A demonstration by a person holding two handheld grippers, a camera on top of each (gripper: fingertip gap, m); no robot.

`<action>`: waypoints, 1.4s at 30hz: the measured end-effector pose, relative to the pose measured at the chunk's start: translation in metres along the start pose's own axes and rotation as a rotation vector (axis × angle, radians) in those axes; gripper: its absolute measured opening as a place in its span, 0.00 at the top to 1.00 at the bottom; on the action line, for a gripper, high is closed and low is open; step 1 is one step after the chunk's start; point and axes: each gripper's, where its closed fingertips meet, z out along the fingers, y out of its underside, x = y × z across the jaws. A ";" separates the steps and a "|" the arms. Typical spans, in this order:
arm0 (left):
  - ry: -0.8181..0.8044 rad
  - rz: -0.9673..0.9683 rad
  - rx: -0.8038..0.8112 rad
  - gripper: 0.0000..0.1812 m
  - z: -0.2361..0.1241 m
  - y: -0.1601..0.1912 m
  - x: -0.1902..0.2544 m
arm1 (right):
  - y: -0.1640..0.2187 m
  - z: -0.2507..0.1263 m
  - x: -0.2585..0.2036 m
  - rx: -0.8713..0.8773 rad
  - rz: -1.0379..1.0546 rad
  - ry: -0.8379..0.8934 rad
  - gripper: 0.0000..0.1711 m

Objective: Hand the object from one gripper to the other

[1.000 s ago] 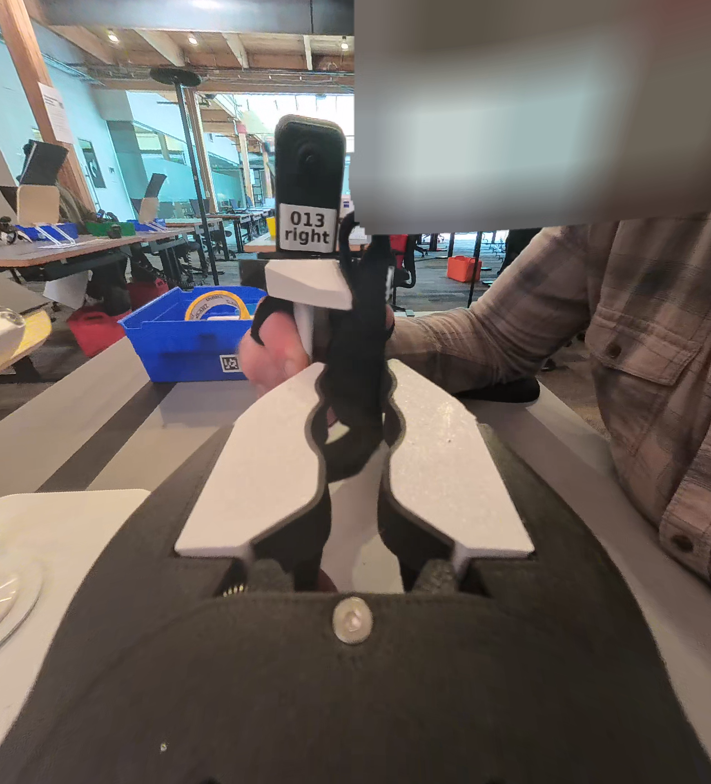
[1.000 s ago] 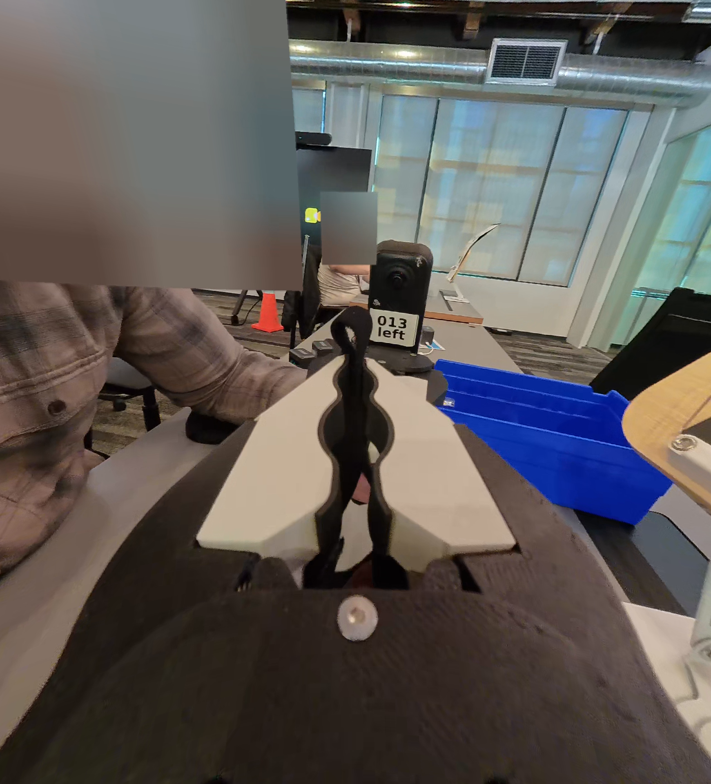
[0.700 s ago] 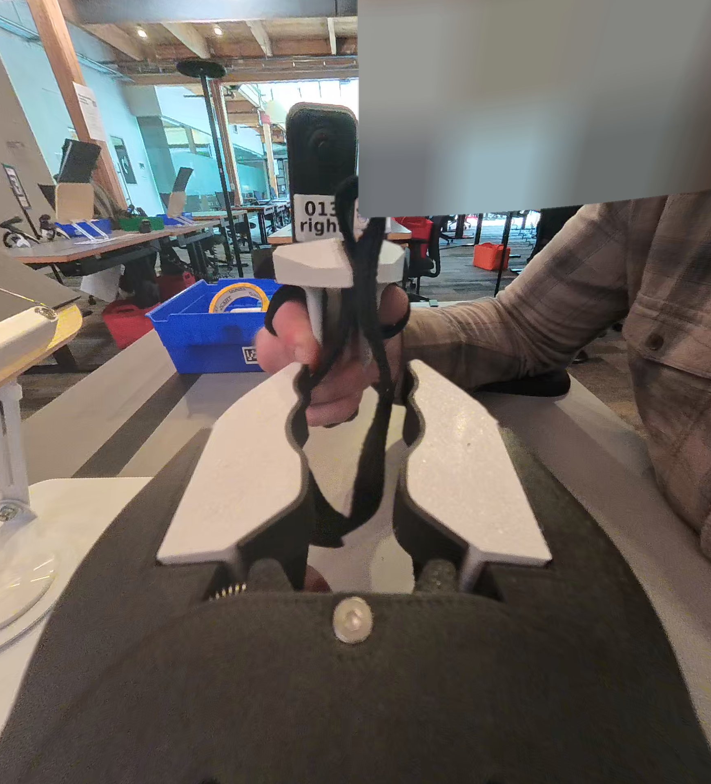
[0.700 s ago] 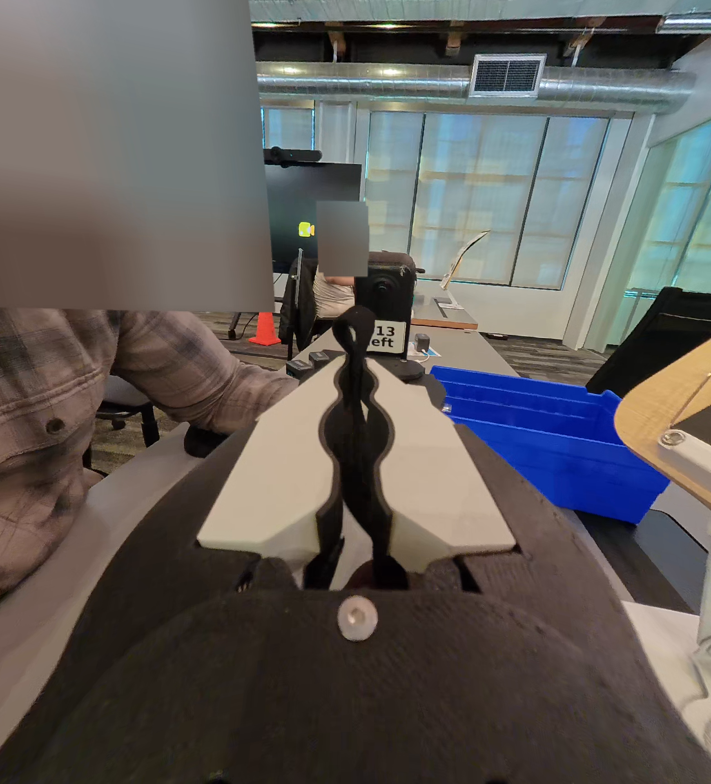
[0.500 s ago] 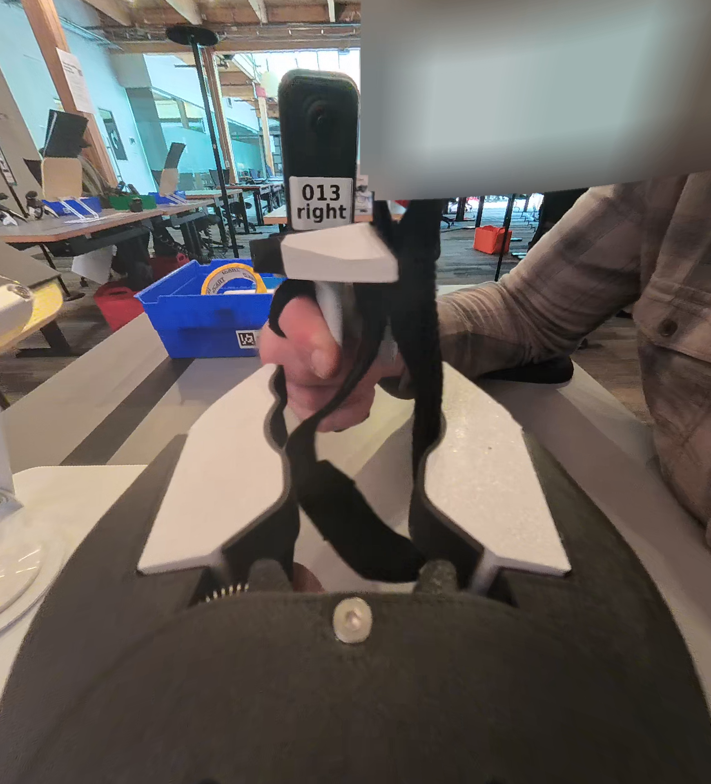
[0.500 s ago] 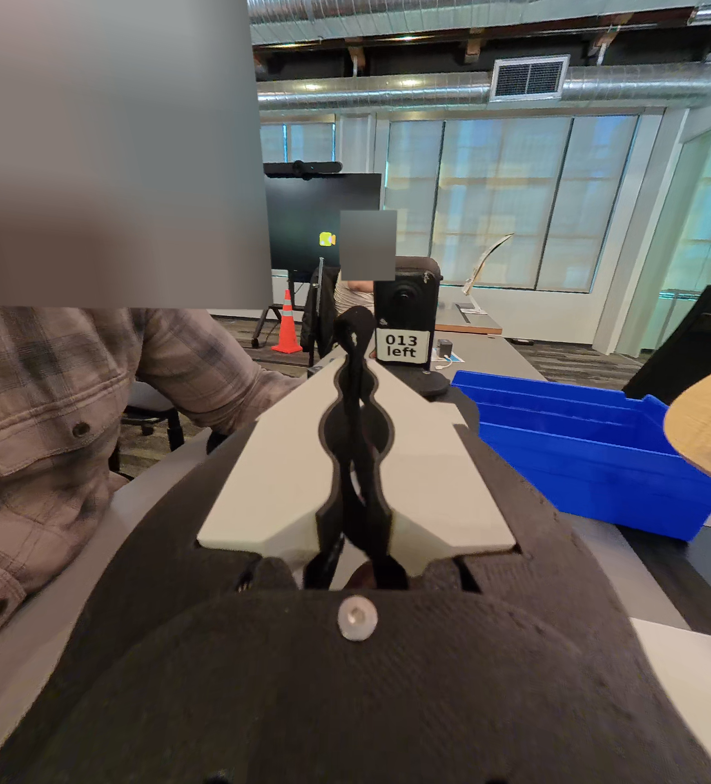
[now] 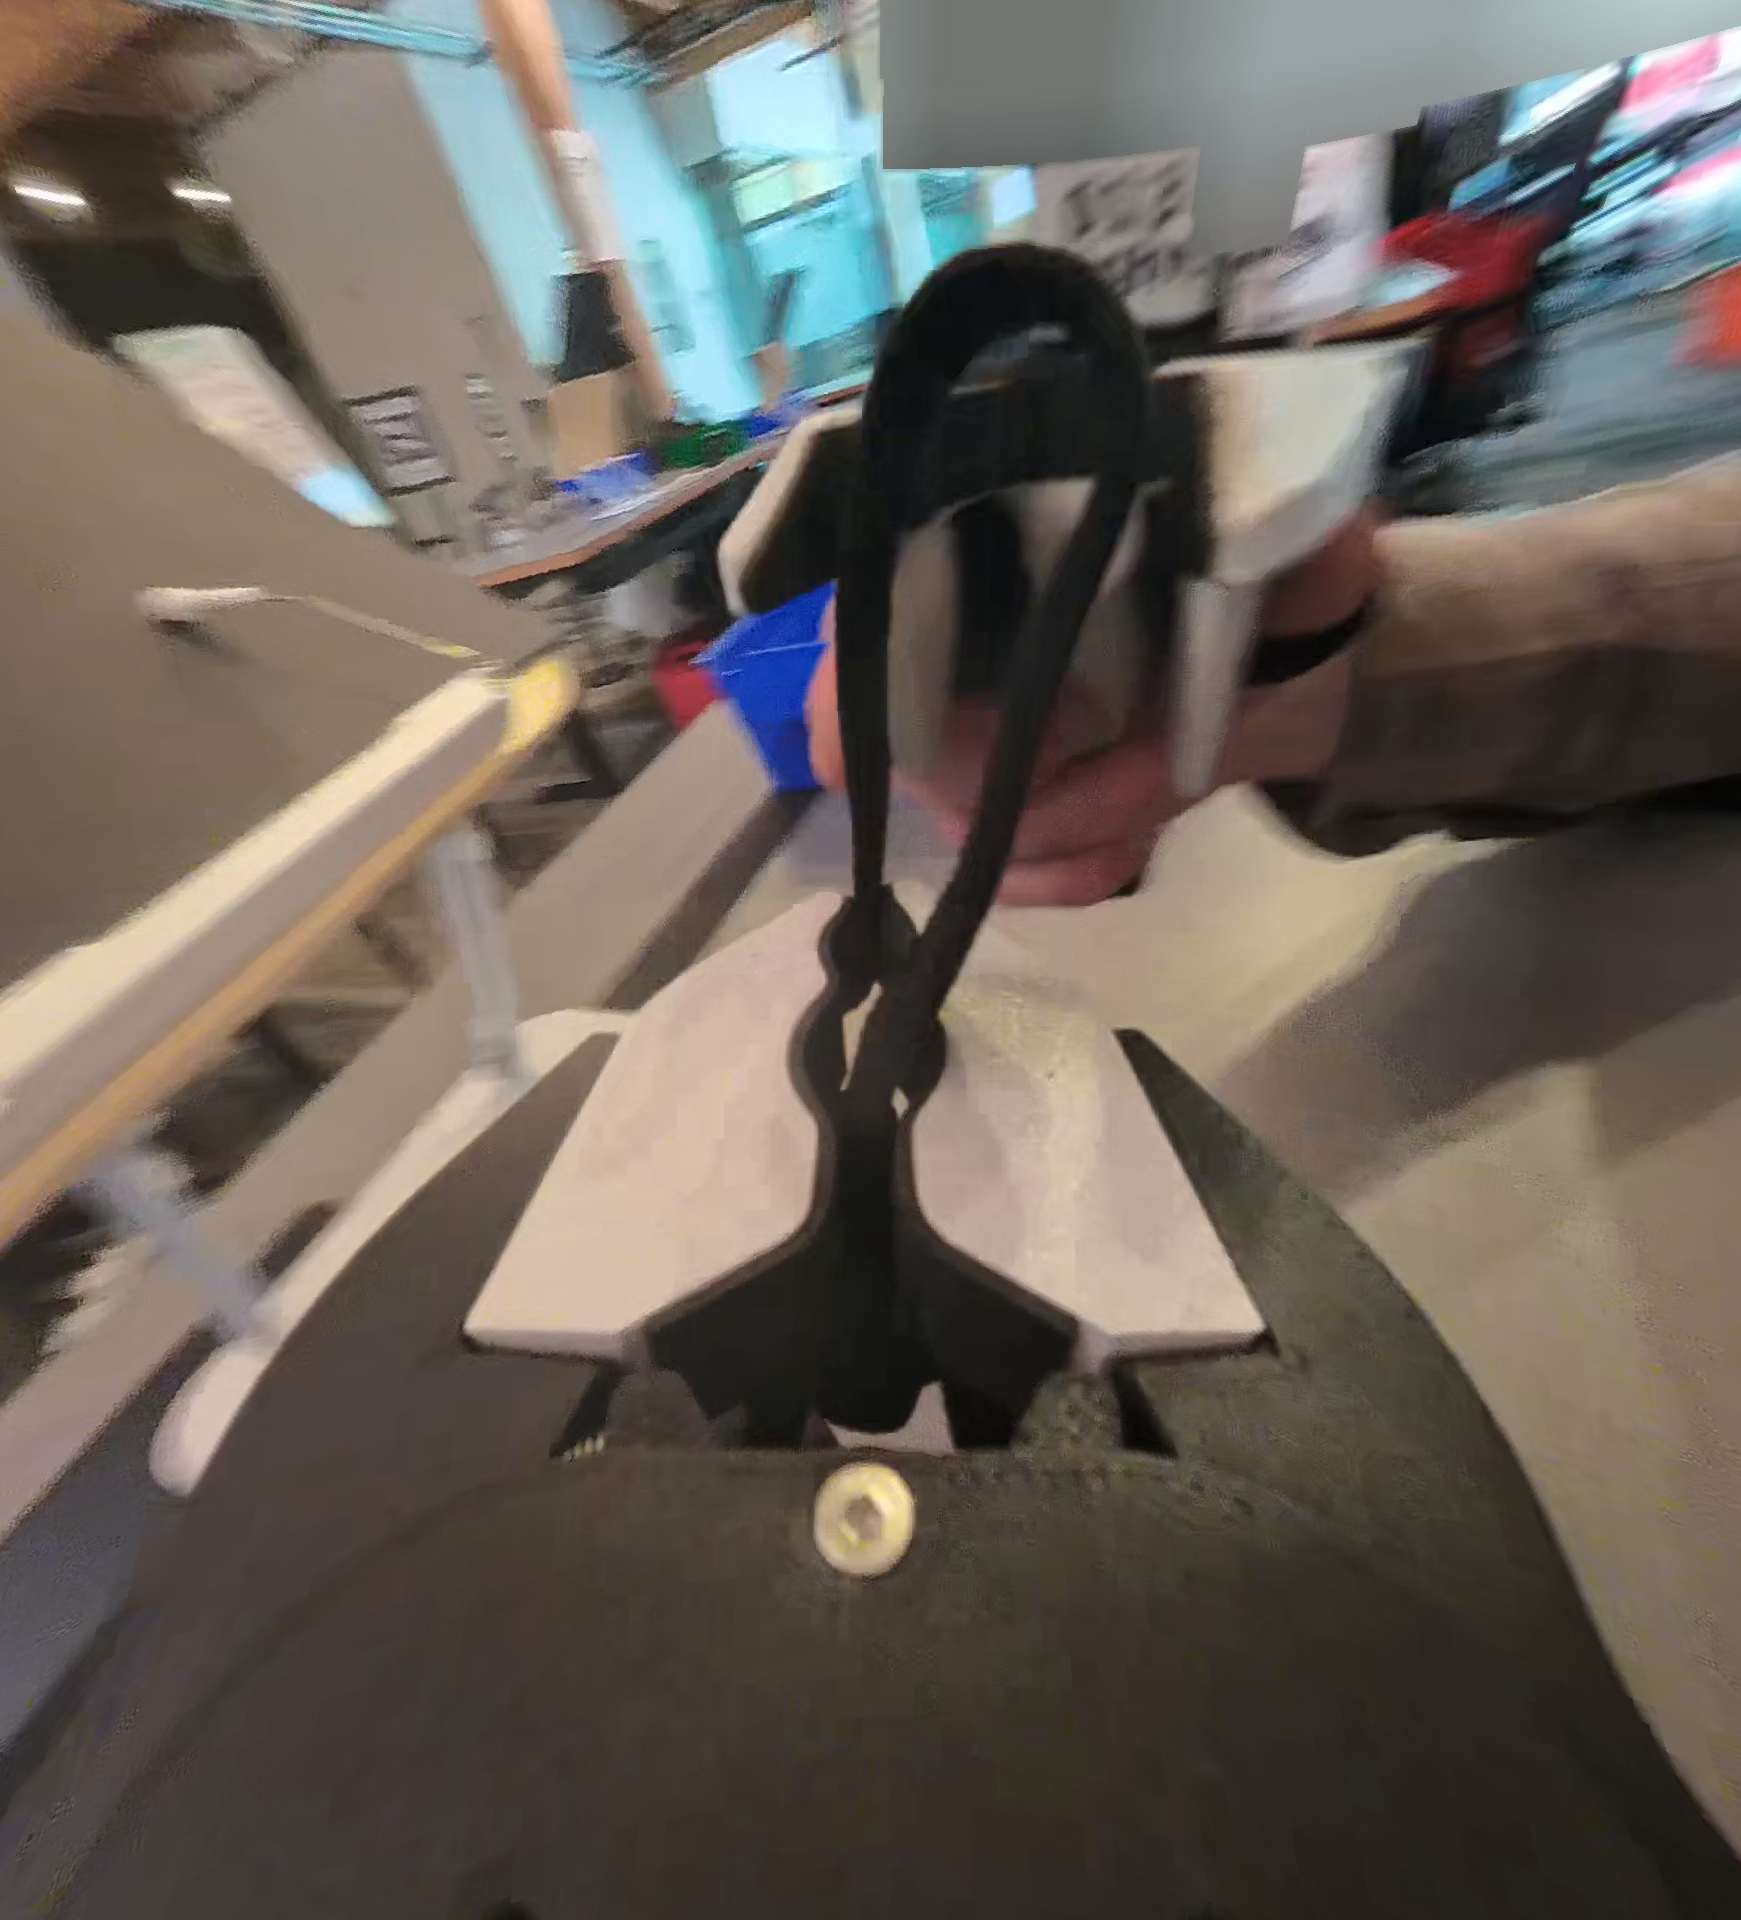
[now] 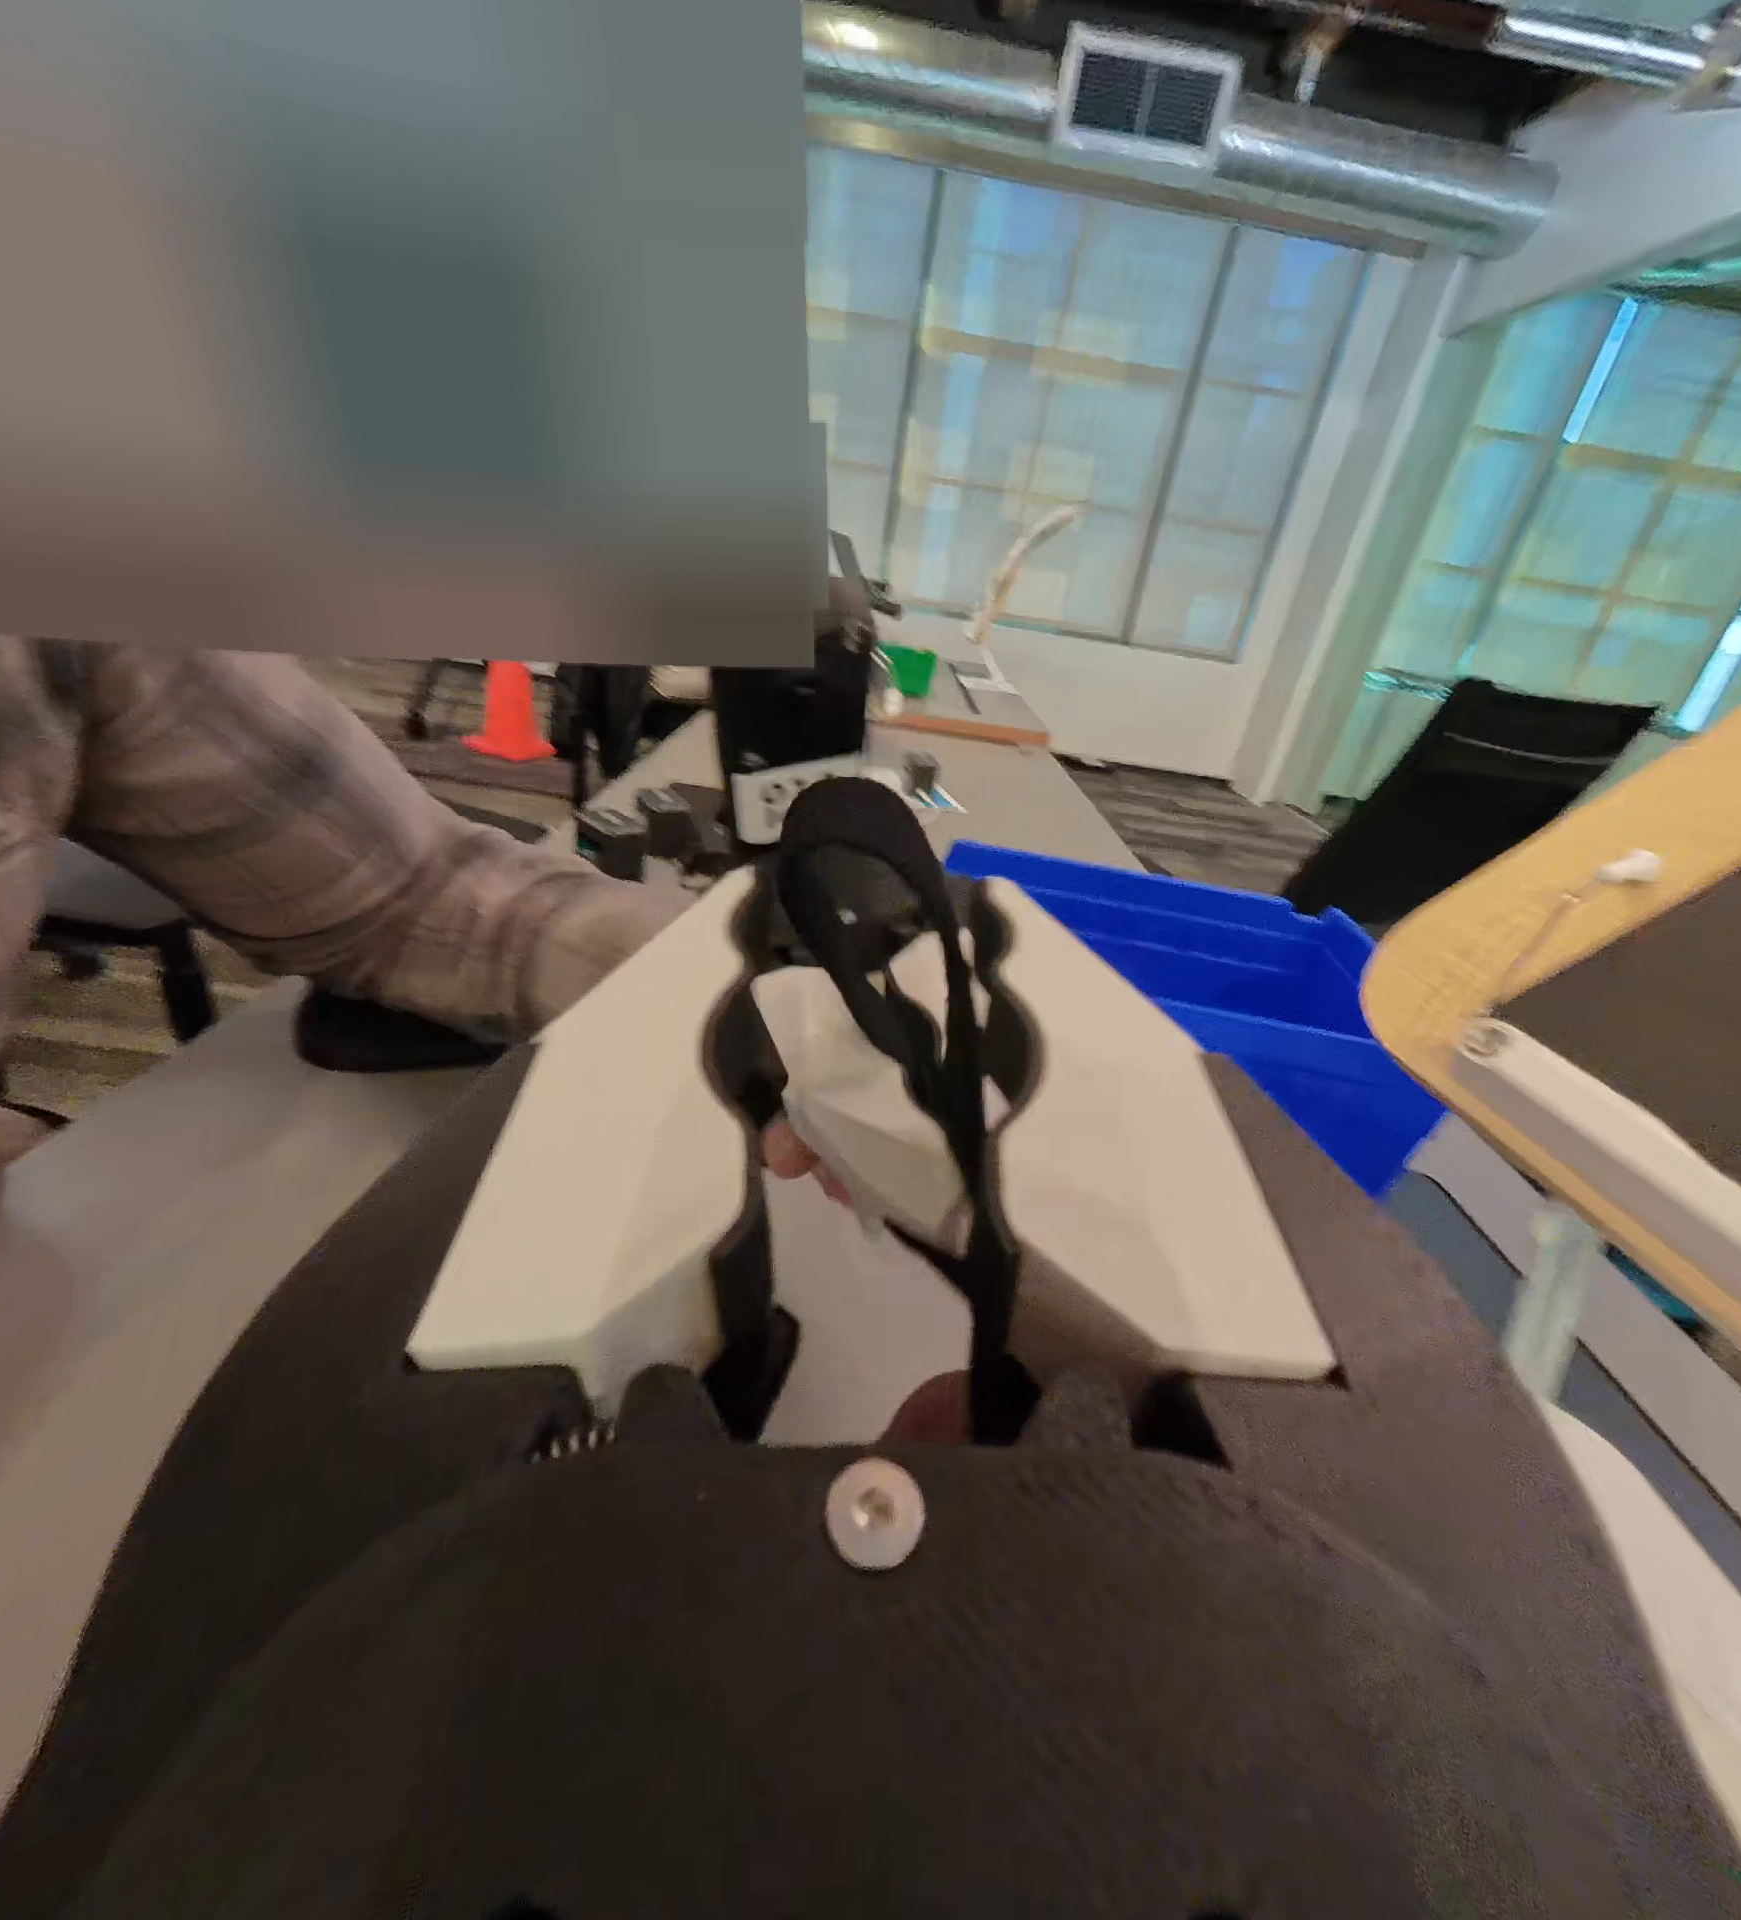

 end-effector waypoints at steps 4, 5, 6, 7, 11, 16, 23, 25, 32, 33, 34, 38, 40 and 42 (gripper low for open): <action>-0.406 0.307 -0.166 0.99 -0.015 0.011 -0.055 | 0.007 -0.003 0.016 -0.142 -0.119 0.110 0.62; -0.469 0.429 -0.220 0.99 -0.018 0.014 -0.063 | 0.009 -0.004 0.019 -0.190 -0.159 0.140 0.62; -0.510 0.553 -0.295 0.99 -0.020 0.019 -0.068 | 0.014 -0.004 0.023 -0.256 -0.220 0.176 0.62; -0.554 0.651 -0.363 0.99 -0.023 0.022 -0.073 | 0.018 -0.005 0.026 -0.326 -0.287 0.208 0.60; -0.616 0.820 -0.443 0.99 -0.025 0.020 -0.075 | 0.045 -0.009 0.037 -0.561 -0.460 0.298 0.65; -0.633 0.935 -0.481 0.99 -0.023 0.017 -0.071 | 0.056 -0.010 0.045 -0.642 -0.608 0.350 0.82; -0.636 0.917 -0.483 0.98 -0.023 0.018 -0.072 | 0.057 -0.013 0.054 -0.683 -0.739 0.416 1.00; -0.598 0.869 -0.451 0.92 -0.022 0.015 -0.069 | 0.054 -0.015 0.057 -0.662 -0.753 0.430 1.00; -0.426 0.275 -0.104 0.67 -0.040 -0.036 -0.069 | 0.016 -0.027 0.073 -0.312 -0.549 0.518 1.00; -0.363 0.143 -0.090 0.66 -0.040 -0.032 -0.070 | 0.009 -0.028 0.074 -0.238 -0.479 0.527 1.00; -0.304 0.022 -0.068 0.64 -0.039 -0.028 -0.070 | 0.003 -0.031 0.077 -0.165 -0.401 0.545 1.00; -0.211 -0.248 0.069 0.57 -0.038 -0.026 -0.073 | -0.004 -0.036 0.082 0.040 -0.165 0.554 1.00; -0.148 -0.363 0.101 0.55 -0.032 -0.023 -0.067 | -0.008 -0.037 0.082 0.115 -0.080 0.540 1.00; -0.104 -0.416 0.155 0.52 -0.027 -0.026 -0.060 | -0.011 -0.034 0.076 0.166 -0.048 0.504 0.99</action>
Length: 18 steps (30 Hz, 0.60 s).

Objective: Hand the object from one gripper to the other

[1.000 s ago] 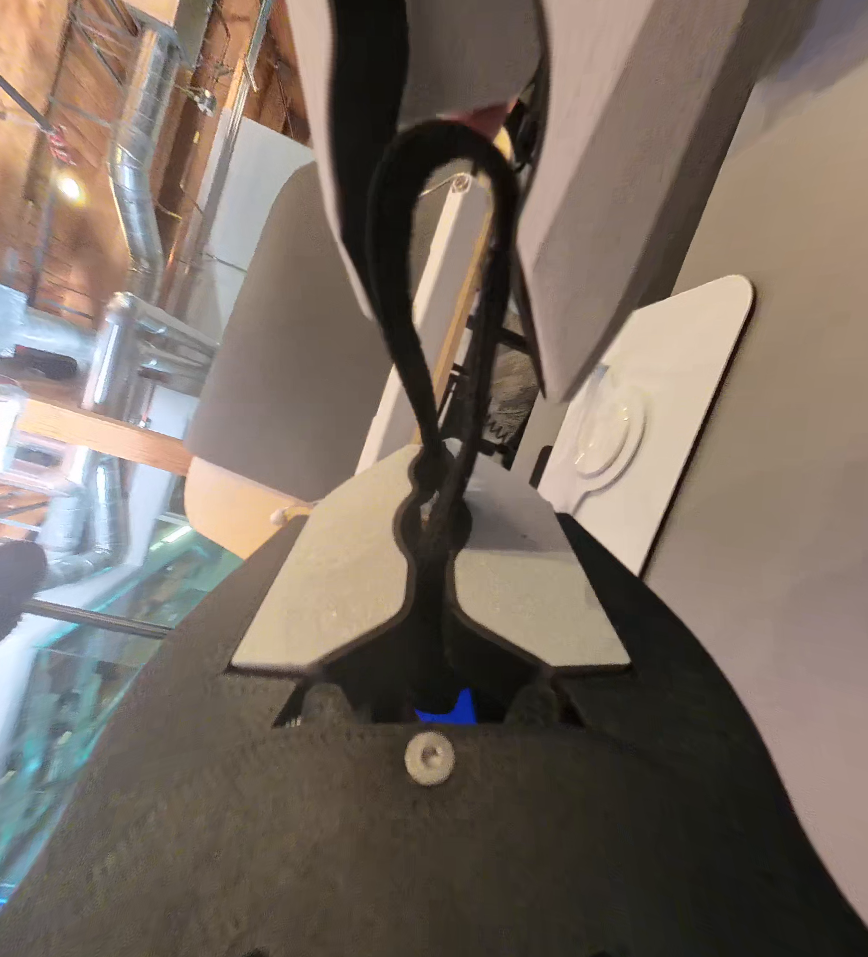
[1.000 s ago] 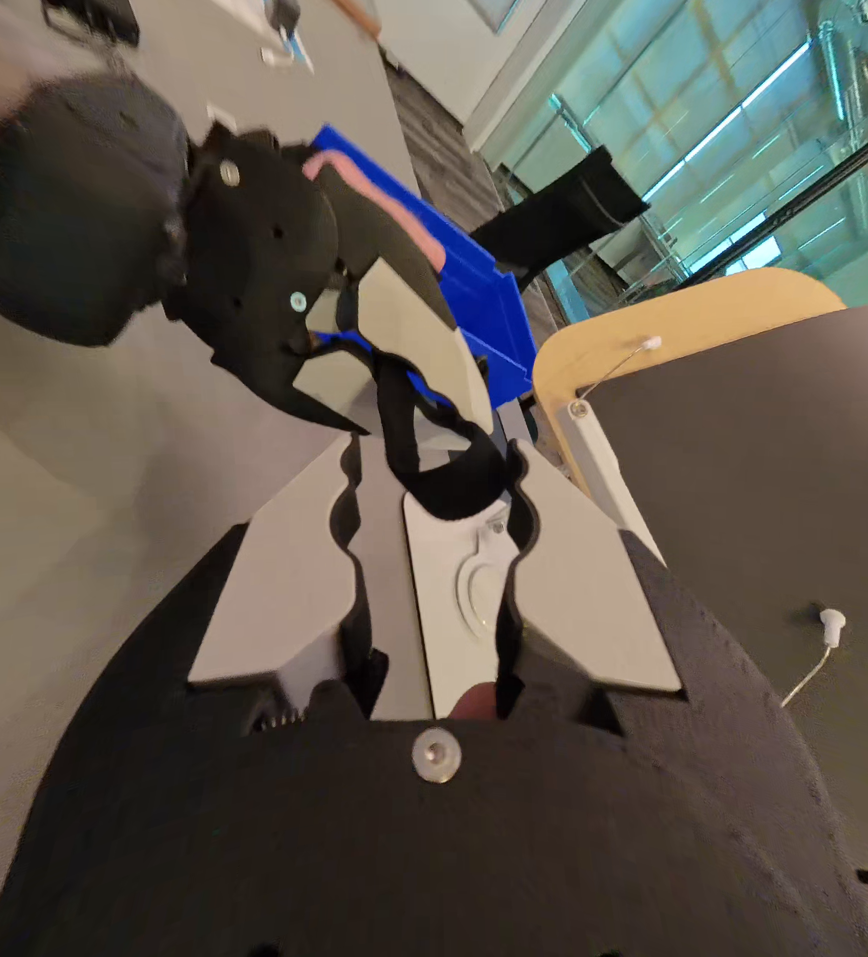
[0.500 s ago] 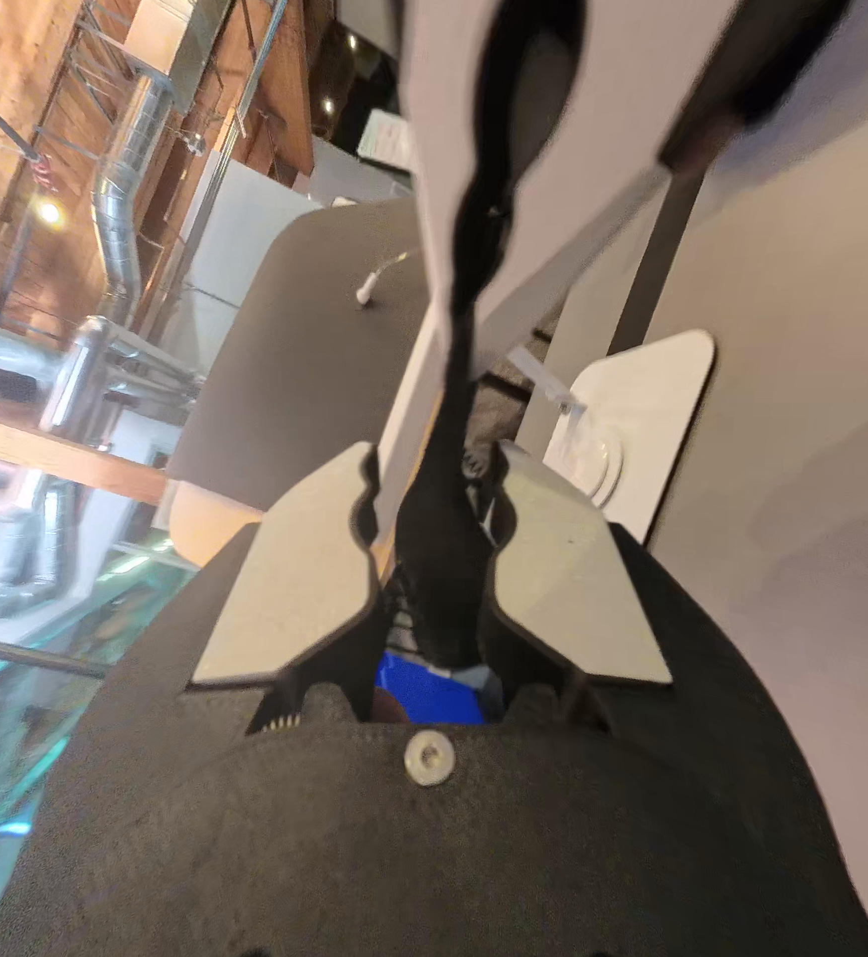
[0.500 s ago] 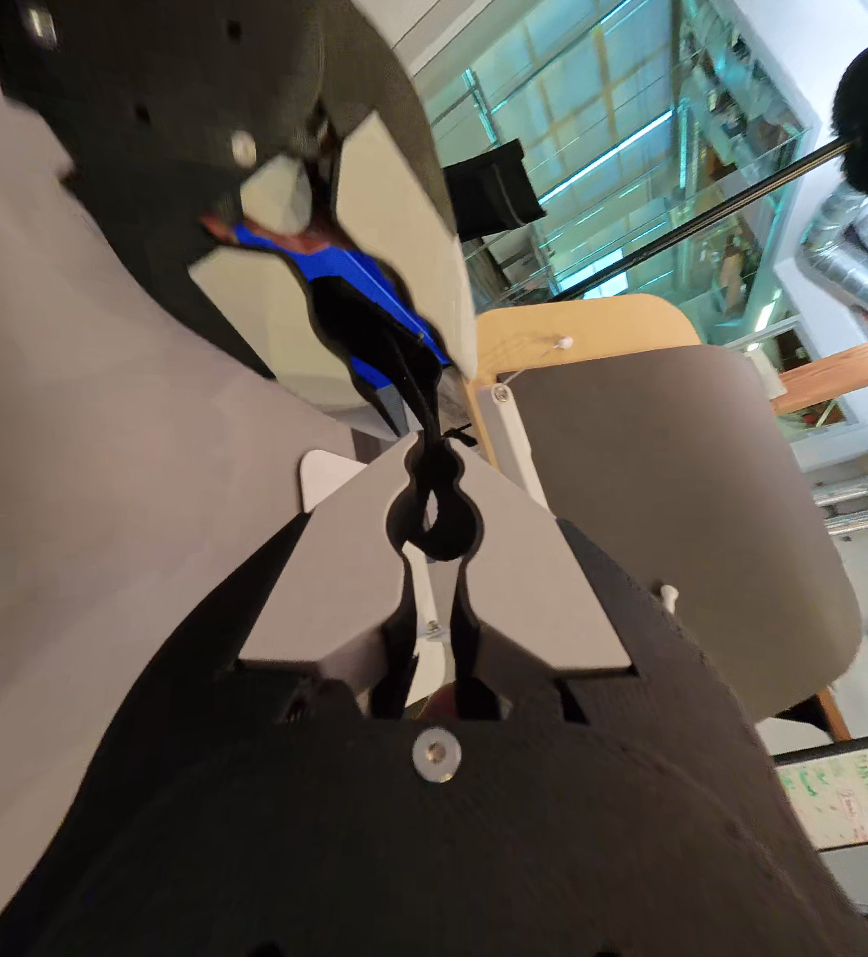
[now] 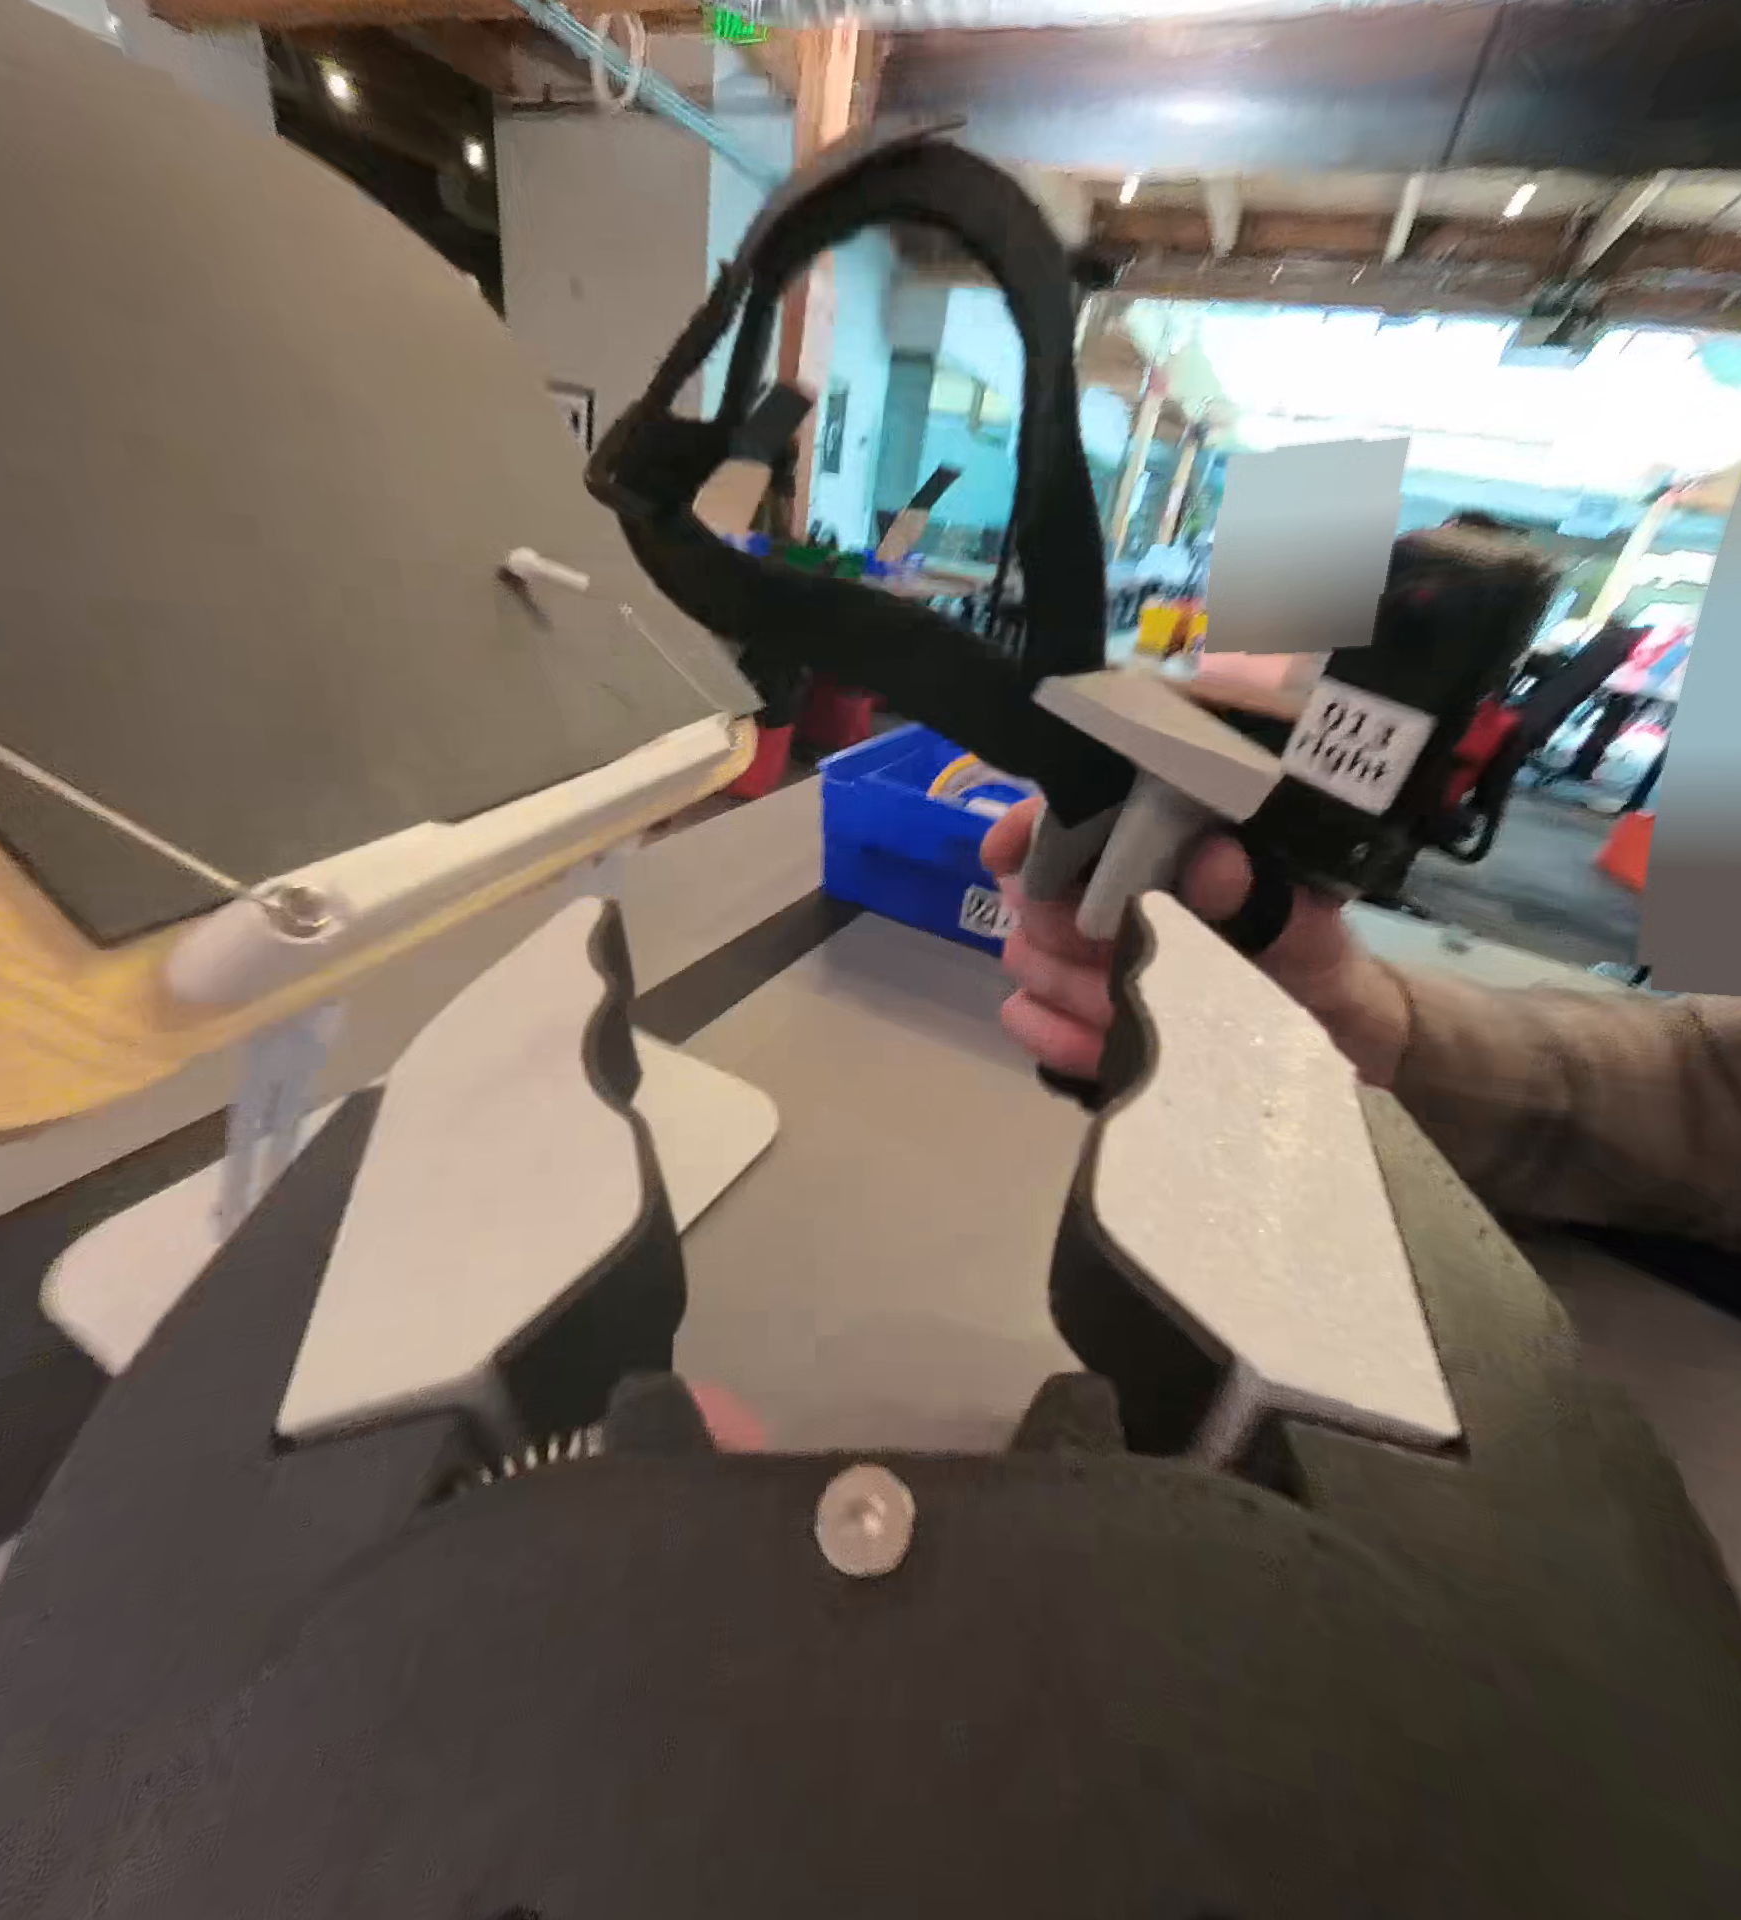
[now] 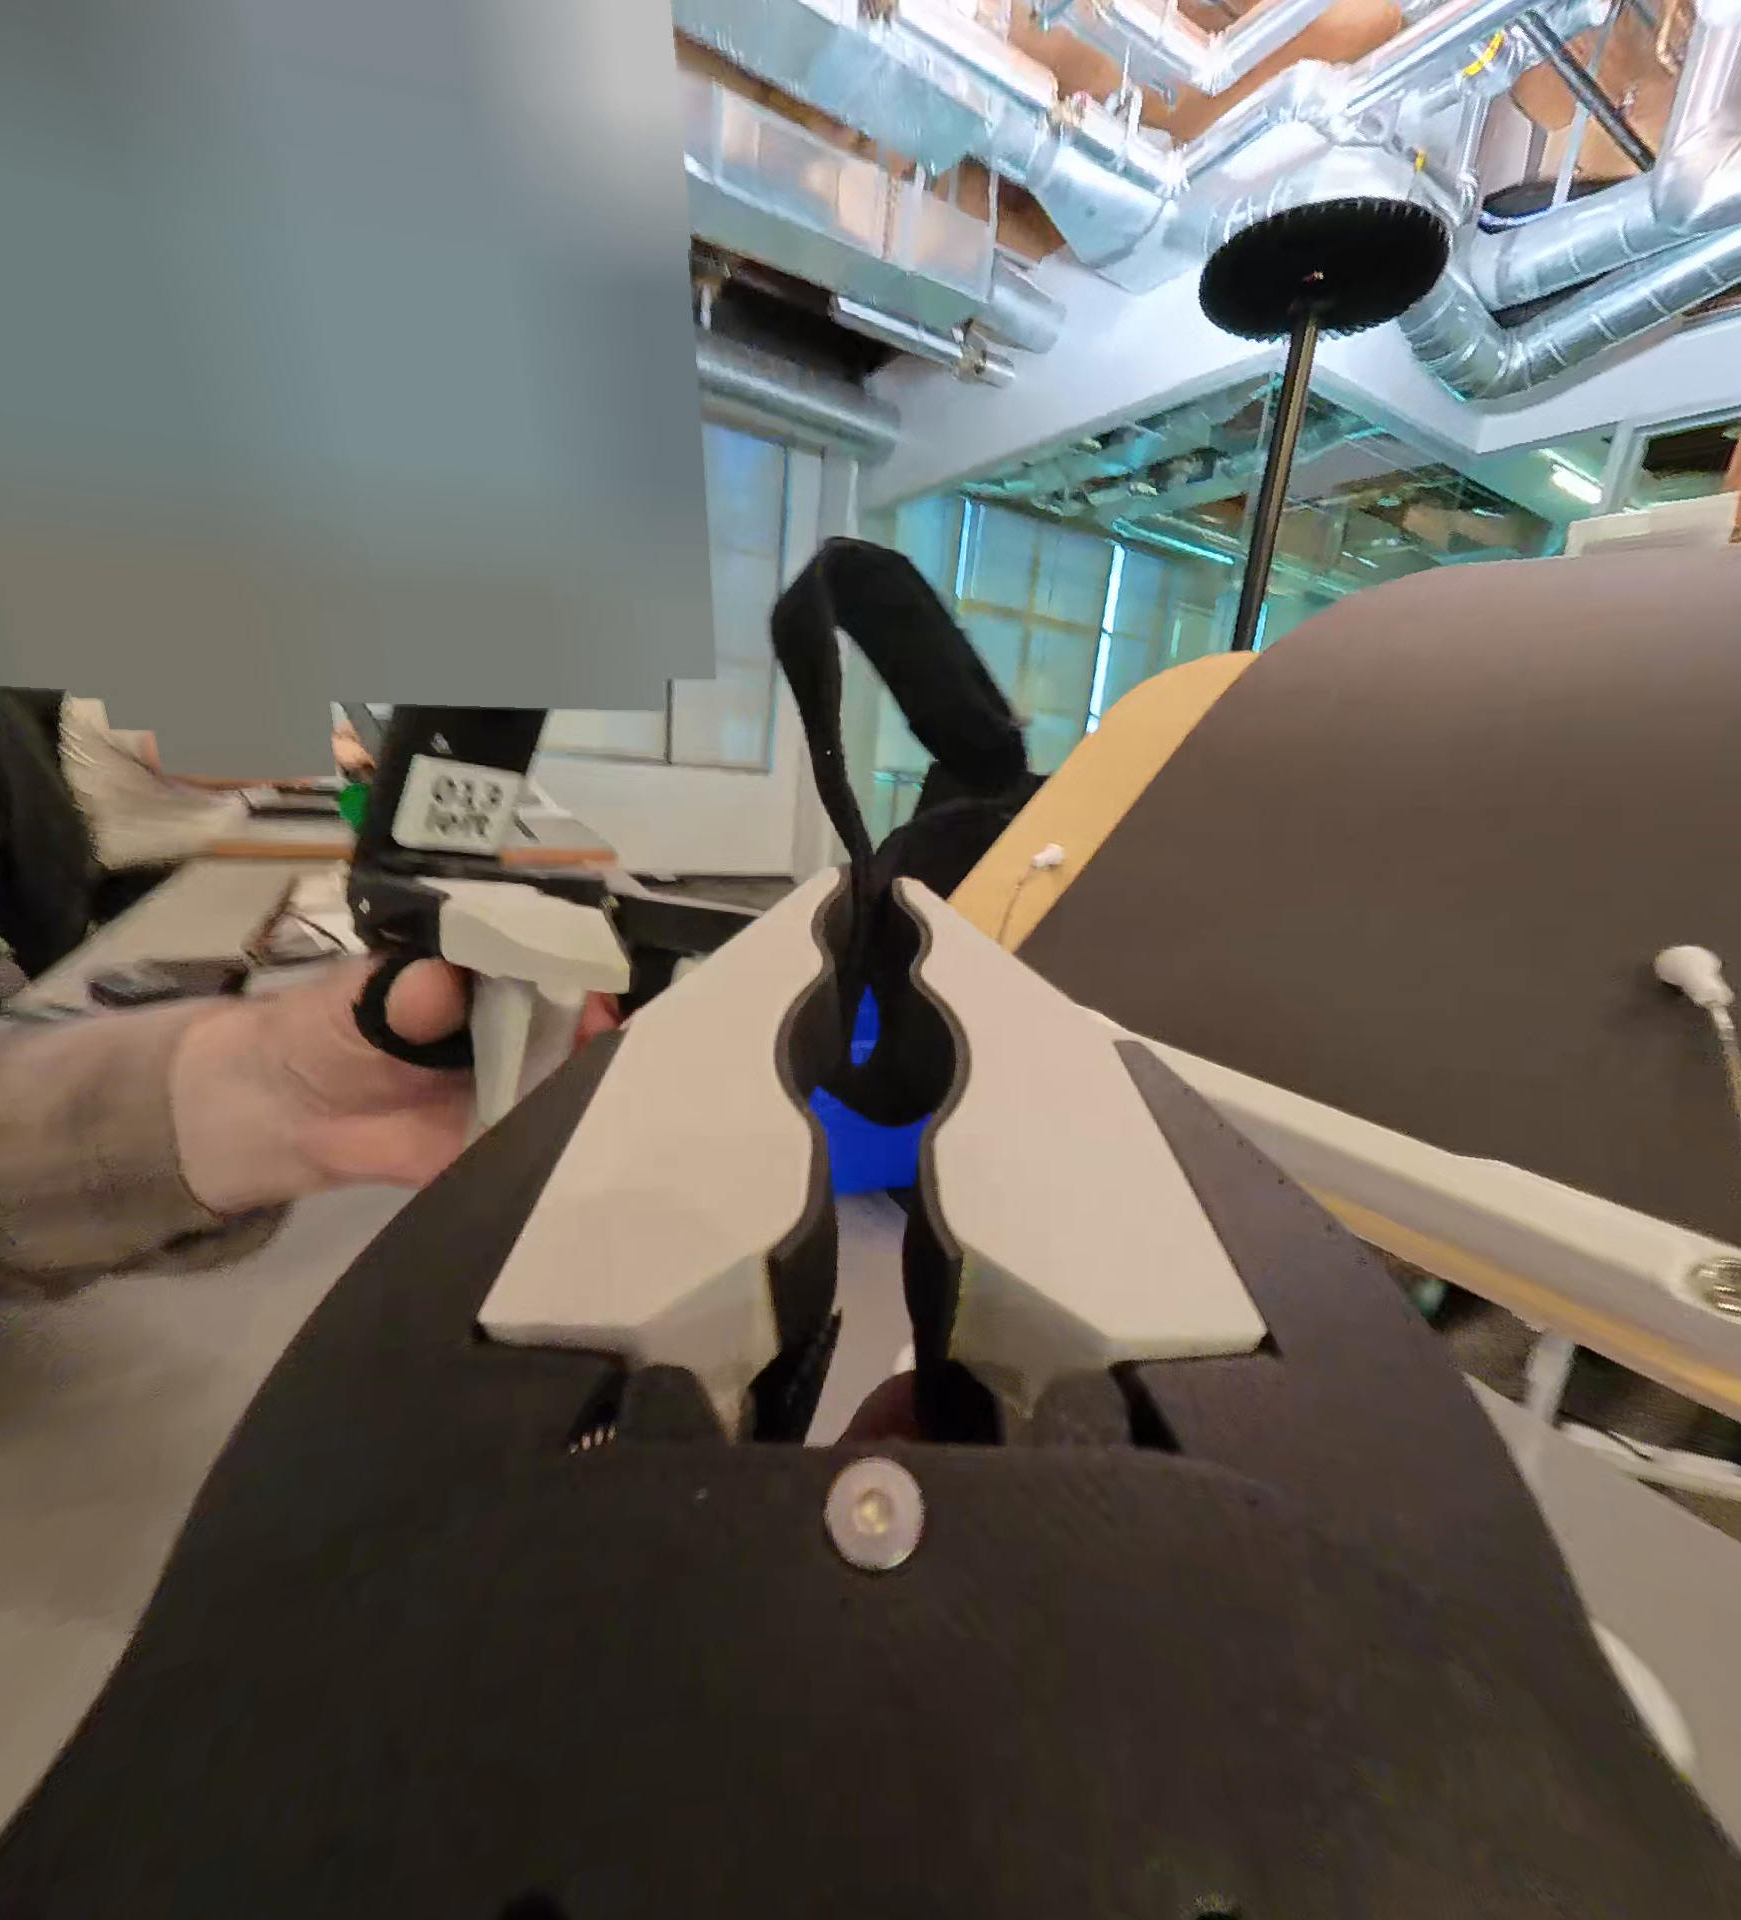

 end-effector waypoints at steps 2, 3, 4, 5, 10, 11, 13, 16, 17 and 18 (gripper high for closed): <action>0.017 -0.049 0.068 0.51 0.001 -0.007 0.005 | 0.002 0.002 -0.010 0.027 0.074 -0.034 0.99; 0.018 -0.055 0.077 0.51 0.002 -0.007 0.007 | 0.006 0.004 -0.016 0.024 0.093 -0.050 0.99; 0.010 -0.057 0.082 0.51 0.002 -0.008 0.007 | 0.011 0.005 -0.022 0.020 0.102 -0.064 1.00; 0.007 -0.067 0.086 0.51 0.003 -0.008 0.008 | 0.016 0.007 -0.029 0.014 0.108 -0.082 1.00; 0.074 -0.171 0.086 0.62 0.003 -0.011 0.017 | 0.027 0.010 -0.050 0.014 0.118 -0.138 1.00; 0.094 -0.192 0.073 0.65 0.003 -0.009 0.018 | 0.029 0.010 -0.051 0.014 0.118 -0.143 1.00; 0.117 -0.227 0.087 0.70 0.002 -0.010 0.019 | 0.033 0.010 -0.053 0.006 0.112 -0.147 1.00; 0.120 -0.214 0.101 0.87 0.000 -0.012 0.021 | 0.038 0.011 -0.052 -0.006 0.113 -0.146 0.99; 0.112 -0.204 0.098 0.90 0.001 -0.011 0.021 | 0.040 0.011 -0.052 -0.008 0.109 -0.148 1.00; 0.108 -0.192 0.086 0.91 0.001 -0.009 0.021 | 0.041 0.011 -0.053 -0.010 0.105 -0.152 1.00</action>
